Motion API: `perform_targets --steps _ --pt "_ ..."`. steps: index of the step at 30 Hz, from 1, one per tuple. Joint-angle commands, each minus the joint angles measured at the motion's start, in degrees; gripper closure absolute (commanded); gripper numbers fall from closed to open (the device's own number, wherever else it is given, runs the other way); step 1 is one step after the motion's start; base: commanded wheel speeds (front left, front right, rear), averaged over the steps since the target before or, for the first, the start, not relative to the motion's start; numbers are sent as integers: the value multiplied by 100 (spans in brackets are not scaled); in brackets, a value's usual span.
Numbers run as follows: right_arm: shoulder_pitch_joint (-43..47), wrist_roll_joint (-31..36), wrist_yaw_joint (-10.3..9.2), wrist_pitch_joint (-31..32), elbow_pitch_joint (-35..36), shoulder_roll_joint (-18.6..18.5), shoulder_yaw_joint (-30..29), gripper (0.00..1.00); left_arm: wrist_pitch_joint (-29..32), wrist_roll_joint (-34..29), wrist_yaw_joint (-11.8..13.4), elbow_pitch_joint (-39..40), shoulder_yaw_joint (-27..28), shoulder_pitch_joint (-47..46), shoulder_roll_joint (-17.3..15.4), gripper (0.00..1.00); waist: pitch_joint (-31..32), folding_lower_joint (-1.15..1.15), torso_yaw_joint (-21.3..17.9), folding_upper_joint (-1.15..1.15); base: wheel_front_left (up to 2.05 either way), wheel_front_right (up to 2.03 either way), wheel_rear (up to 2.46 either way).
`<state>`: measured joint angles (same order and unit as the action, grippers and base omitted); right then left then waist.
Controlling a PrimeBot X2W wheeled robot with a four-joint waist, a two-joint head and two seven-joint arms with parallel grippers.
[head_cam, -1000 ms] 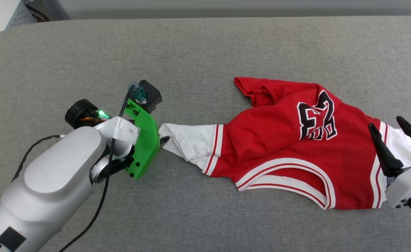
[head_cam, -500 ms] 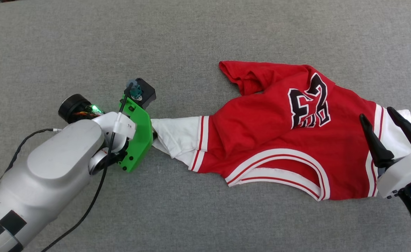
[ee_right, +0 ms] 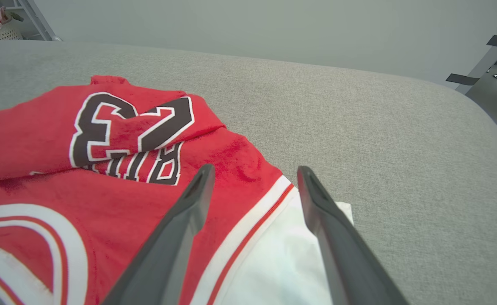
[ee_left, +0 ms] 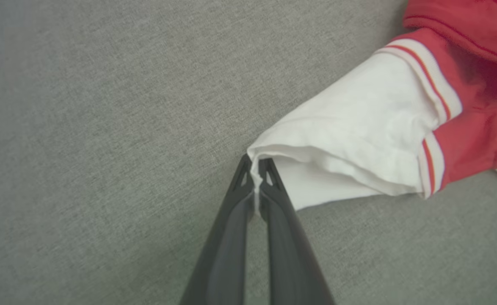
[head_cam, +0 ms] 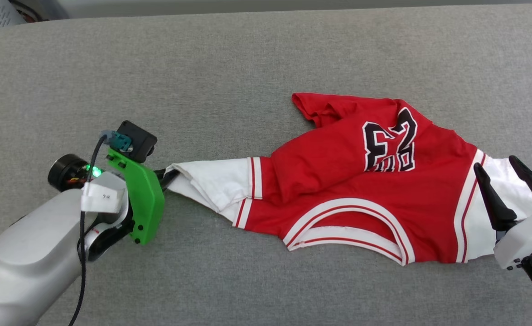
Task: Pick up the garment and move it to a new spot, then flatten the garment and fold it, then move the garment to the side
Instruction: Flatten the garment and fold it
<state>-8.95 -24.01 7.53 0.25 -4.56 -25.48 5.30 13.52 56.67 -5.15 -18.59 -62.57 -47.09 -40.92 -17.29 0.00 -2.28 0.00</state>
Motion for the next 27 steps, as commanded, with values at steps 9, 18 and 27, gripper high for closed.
perform_targets --steps 9,18,27 --pt "222 -71 -4 13 43 -30 -57 0 -370 466 614 500 186 1063 -739 100 329 0 448 0 0 0 0" --pt "369 -76 -4 79 35 -56 -83 0 -500 760 849 5 96 1744 -753 100 444 0 444 0 0 0 0" --pt "686 -99 -4 121 93 19 -263 0 -1218 494 997 222 345 1540 -750 0 829 0 614 0 0 0 0"
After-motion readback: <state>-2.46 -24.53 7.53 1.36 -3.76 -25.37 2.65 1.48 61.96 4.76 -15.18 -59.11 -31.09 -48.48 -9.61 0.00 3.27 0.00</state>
